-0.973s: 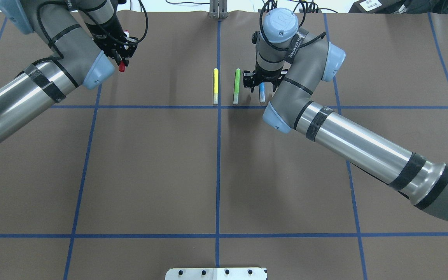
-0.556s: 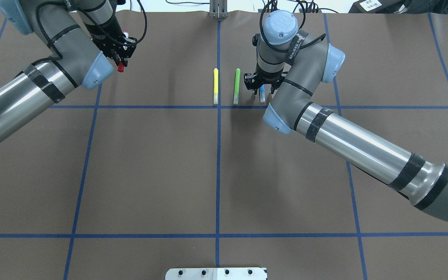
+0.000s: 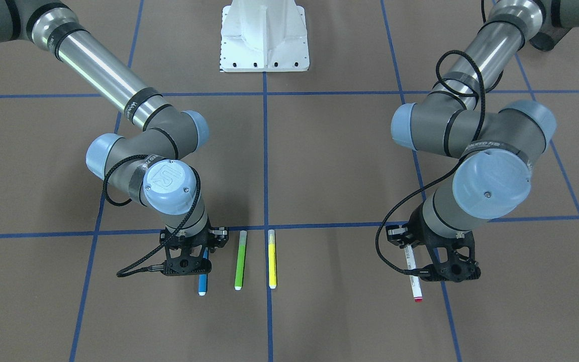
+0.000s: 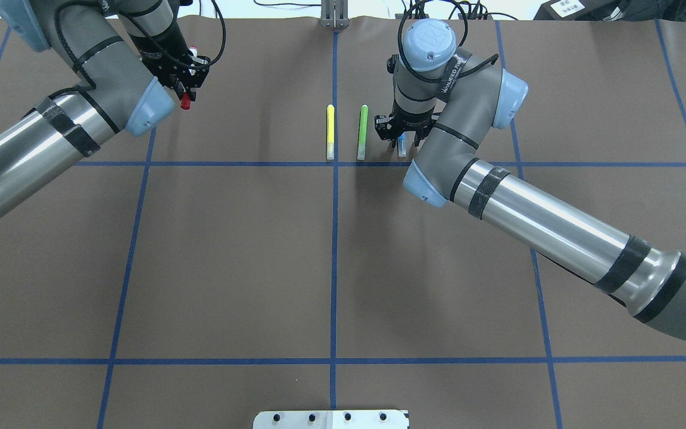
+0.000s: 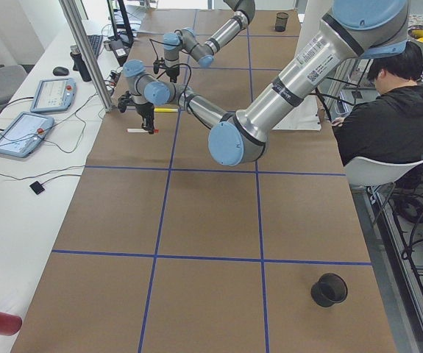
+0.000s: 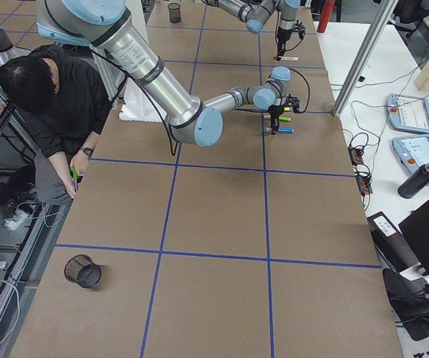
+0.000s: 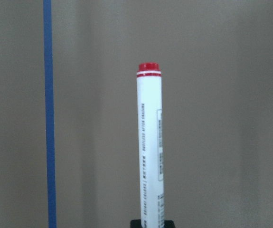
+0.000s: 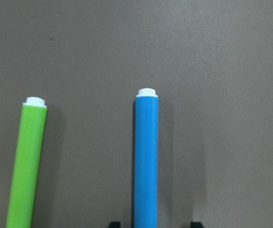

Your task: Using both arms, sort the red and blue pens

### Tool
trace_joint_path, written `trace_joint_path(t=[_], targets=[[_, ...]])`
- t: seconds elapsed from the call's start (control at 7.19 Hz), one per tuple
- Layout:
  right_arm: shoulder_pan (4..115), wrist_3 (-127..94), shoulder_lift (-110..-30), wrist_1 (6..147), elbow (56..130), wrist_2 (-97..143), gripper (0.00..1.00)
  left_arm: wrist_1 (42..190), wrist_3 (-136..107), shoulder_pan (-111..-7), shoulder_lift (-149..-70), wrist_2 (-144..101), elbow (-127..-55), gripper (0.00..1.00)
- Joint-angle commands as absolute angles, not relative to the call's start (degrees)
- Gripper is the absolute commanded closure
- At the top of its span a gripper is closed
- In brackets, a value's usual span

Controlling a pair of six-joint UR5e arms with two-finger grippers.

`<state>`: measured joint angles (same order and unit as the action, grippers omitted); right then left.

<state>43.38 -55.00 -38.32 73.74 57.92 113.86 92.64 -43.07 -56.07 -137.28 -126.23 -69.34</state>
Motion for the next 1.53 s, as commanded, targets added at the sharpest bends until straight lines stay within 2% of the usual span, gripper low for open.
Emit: trace_joint_path(t=[0.0, 0.14, 0.28, 0.42, 0.56, 1.11, 1.25, 1.39], targets=[[42.9, -54.8, -38.2, 73.7, 57.9, 113.8, 0.47, 92.6, -43.1, -56.2, -137.4, -126.2, -69.3, 1.0], [42.9, -54.7, -38.2, 73.7, 57.9, 113.8, 0.53, 92.6, -43.1, -56.2, -137.4, -126.2, -69.3, 1.0], [42.9, -54.7, -38.2, 73.7, 57.9, 113.8, 0.54, 92.5, -43.1, -56.2, -137.4, -126.3, -69.3, 1.0], [42.9, -54.8, -38.2, 73.7, 57.9, 113.8, 0.68, 92.5, -43.1, -56.2, -137.4, -126.3, -69.3, 1.0], [42.9, -54.7, -38.2, 73.7, 57.9, 113.8, 0.99, 92.5, -43.1, -56.2, -137.4, -126.3, -69.3, 1.0], [45.8, -52.7, -37.2, 74.4, 60.2, 115.3, 1.0, 92.5, -43.1, -56.2, -137.4, -126.2, -69.3, 1.0], [48.0, -52.0, -38.0, 76.0, 62.0, 118.0, 1.0, 92.5, -43.1, -56.2, -137.1, -126.1, -70.0, 1.0], [48.8, -46.8, -41.4, 81.3, 67.4, 118.1, 1.0, 91.9, -43.1, -57.5, -135.3, -126.1, -72.8, 1.0]])
